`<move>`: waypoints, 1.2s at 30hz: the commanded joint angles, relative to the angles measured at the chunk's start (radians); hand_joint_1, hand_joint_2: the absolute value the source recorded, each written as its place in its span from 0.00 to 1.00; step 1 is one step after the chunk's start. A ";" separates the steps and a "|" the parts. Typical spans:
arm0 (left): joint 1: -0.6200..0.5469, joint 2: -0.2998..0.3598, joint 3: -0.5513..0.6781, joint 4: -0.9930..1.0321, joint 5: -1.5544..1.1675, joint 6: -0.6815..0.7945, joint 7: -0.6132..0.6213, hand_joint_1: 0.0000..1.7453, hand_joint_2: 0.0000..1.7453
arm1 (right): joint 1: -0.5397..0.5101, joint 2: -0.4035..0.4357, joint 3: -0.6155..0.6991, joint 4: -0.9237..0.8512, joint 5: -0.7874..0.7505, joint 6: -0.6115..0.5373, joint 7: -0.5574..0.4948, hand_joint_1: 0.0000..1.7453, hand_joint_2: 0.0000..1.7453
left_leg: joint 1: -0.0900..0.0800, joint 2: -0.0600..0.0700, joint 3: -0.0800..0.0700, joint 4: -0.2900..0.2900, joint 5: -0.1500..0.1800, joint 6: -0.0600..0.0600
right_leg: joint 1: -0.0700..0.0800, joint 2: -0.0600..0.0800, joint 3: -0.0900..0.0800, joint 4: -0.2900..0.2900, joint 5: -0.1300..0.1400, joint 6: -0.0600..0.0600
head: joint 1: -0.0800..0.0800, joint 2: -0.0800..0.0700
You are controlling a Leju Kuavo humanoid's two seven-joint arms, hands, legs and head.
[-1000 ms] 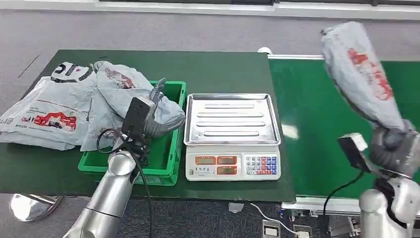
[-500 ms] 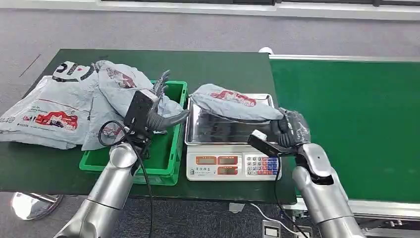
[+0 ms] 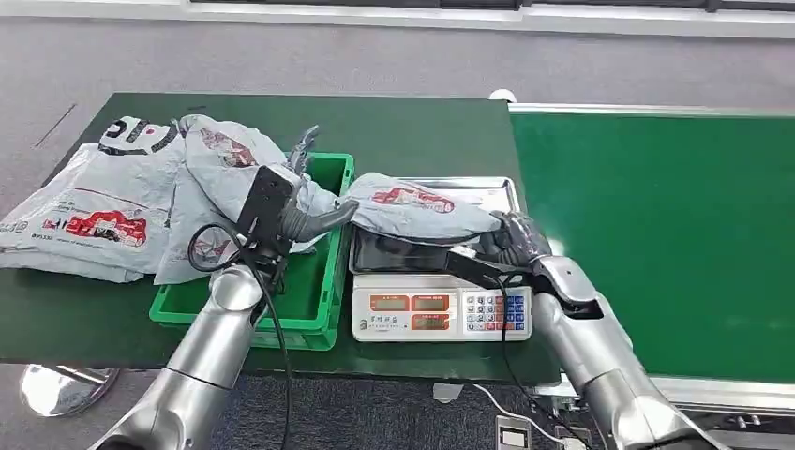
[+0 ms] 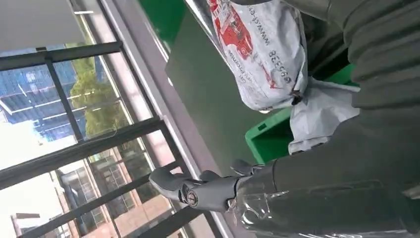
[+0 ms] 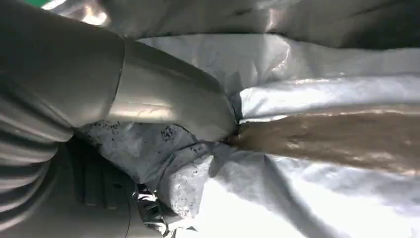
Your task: Moved the parcel from conveyor to table for the left to box.
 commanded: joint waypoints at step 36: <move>-0.237 -0.062 -0.160 0.287 -0.081 0.081 0.011 0.00 1.00 | 0.088 0.005 -0.016 -0.348 -0.645 0.030 -0.238 0.00 1.00 | 0.002 -0.002 0.003 -0.001 0.000 -0.001 | 0.002 -0.001 0.003 -0.003 -0.001 -0.001 | 0.000 0.000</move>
